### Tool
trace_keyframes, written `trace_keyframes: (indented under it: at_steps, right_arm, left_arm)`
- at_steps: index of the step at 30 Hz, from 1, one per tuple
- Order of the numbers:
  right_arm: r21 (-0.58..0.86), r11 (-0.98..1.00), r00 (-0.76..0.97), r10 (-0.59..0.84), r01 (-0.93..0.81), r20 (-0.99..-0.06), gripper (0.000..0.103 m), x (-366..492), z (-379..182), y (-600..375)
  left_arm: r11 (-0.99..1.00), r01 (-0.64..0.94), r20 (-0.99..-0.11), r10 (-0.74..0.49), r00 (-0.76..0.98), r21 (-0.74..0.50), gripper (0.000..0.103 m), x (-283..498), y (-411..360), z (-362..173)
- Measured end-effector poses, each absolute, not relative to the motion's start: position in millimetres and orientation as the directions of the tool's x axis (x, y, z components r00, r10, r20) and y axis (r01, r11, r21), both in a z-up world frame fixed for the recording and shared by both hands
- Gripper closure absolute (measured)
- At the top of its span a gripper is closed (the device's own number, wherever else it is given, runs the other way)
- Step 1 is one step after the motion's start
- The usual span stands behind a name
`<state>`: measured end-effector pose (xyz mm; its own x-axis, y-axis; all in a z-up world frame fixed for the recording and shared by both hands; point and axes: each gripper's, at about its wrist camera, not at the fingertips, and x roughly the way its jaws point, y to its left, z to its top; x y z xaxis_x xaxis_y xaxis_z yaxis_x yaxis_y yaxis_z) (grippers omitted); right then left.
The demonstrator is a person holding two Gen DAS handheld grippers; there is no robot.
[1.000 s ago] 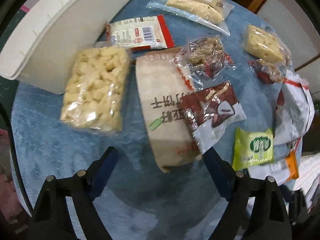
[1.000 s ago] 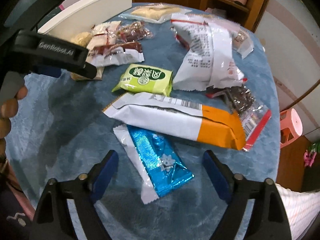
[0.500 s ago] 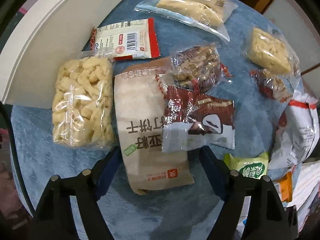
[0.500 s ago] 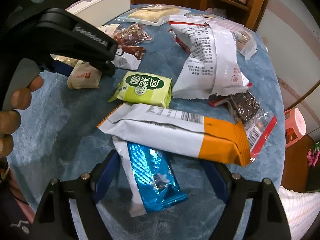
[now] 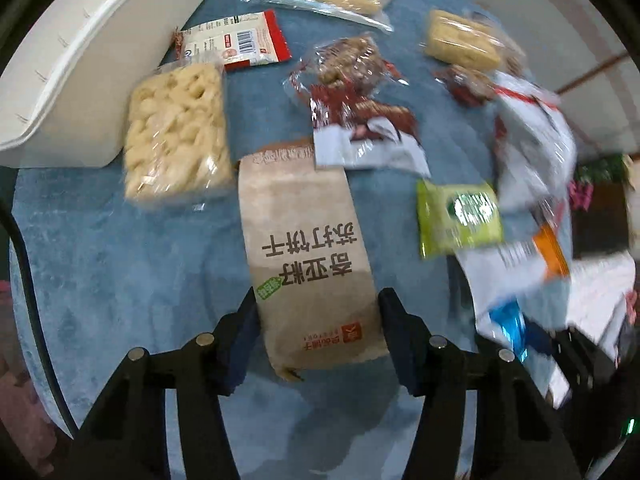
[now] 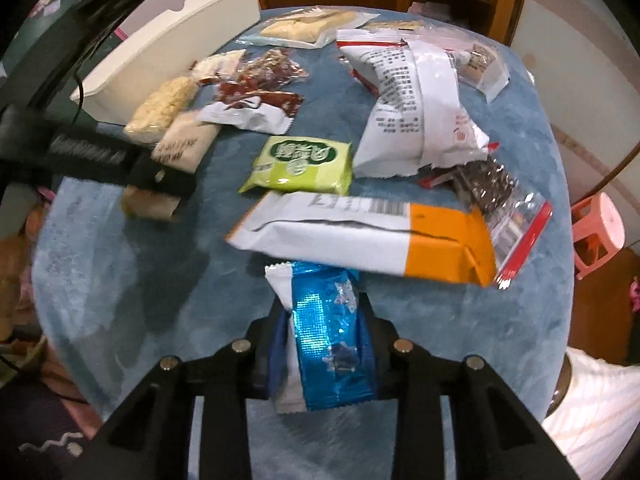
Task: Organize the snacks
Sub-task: 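Grasp the brown paper biscuit bag with the left gripper while the right grasps the blue foil candy, then carry both snacks to the white tray and release them inside with both grippers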
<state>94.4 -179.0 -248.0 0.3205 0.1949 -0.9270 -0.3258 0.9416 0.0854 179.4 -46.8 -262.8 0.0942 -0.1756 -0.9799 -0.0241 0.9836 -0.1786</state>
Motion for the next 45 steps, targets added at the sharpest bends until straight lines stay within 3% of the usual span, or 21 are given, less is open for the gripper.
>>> trace_keyframes:
  at_steps: [8,9,10,11,17,21,25,27,29,30,31,32,45]
  right_arm:
    - [0.127,0.938,0.355,0.244,-0.322,-0.903,0.071,70.6,-218.7,-170.7]
    - [0.128,0.937,0.362,0.248,-0.324,-0.899,0.071,68.1,-213.6,-170.8]
    - [0.13,0.937,0.37,0.253,-0.325,-0.894,0.071,66.6,-207.0,-168.9]
    - [0.131,0.935,0.377,0.257,-0.328,-0.89,0.071,65.8,-200.1,-166.0]
    - [0.093,0.924,0.438,0.263,-0.37,-0.86,0.071,65.9,-158.5,-139.6]
    - [0.079,0.914,0.468,0.277,-0.399,-0.839,0.071,71.1,-138.8,-118.0]
    - [0.063,0.902,0.473,0.282,-0.427,-0.835,0.071,69.4,-132.8,-99.5]
    - [0.061,0.898,0.459,0.28,-0.436,-0.843,0.071,67.4,-136.8,-94.6]
    - [0.054,0.9,0.448,0.267,-0.433,-0.853,0.071,66.6,-142.3,-92.5]
    - [0.053,0.901,0.445,0.262,-0.43,-0.856,0.071,66.8,-144.9,-92.0]
    - [0.053,0.905,0.442,0.257,-0.423,-0.859,0.071,66.3,-147.6,-93.5]
    - [0.056,0.908,0.439,0.253,-0.414,-0.862,0.071,65.8,-150.2,-96.1]
    - [0.099,0.938,0.422,0.242,-0.331,-0.874,0.071,61.3,-165.6,-123.2]
  left_arm:
    - [0.98,0.114,-0.948,-0.187,0.258,-0.163,0.051,117.4,-19.9,-201.0]
    - [0.98,0.122,-0.942,-0.183,0.281,-0.154,0.06,101.7,-11.6,-190.6]
    - [0.981,0.131,-0.939,-0.177,0.296,-0.144,0.084,99.6,-9.9,-183.2]
    - [0.978,0.146,-0.936,-0.188,0.298,-0.149,0.088,97.8,-5.8,-175.5]
    - [0.974,0.193,-0.878,-0.197,0.437,-0.122,0.093,67.3,22.5,-127.3]
    - [0.971,0.198,-0.858,-0.213,0.467,-0.133,0.093,68.5,30.9,-121.8]
    - [0.959,0.225,-0.886,-0.248,0.391,-0.17,0.093,75.8,34.0,-147.5]
    - [0.95,0.26,-0.898,-0.259,0.355,-0.172,0.086,77.1,28.8,-164.7]
    - [0.932,0.311,-0.909,-0.285,0.305,-0.188,0.053,75.6,24.6,-180.2]
    - [0.922,0.334,-0.909,-0.298,0.292,-0.195,0.045,73.2,22.5,-186.4]
    - [0.914,0.357,-0.907,-0.304,0.293,-0.191,0.029,70.2,20.1,-191.0]
    - [0.909,0.378,-0.906,-0.301,0.298,-0.177,0.024,67.4,17.1,-195.1]
    - [0.808,0.584,-0.955,-0.232,0.186,-0.083,0.023,49.8,-26.1,-258.3]
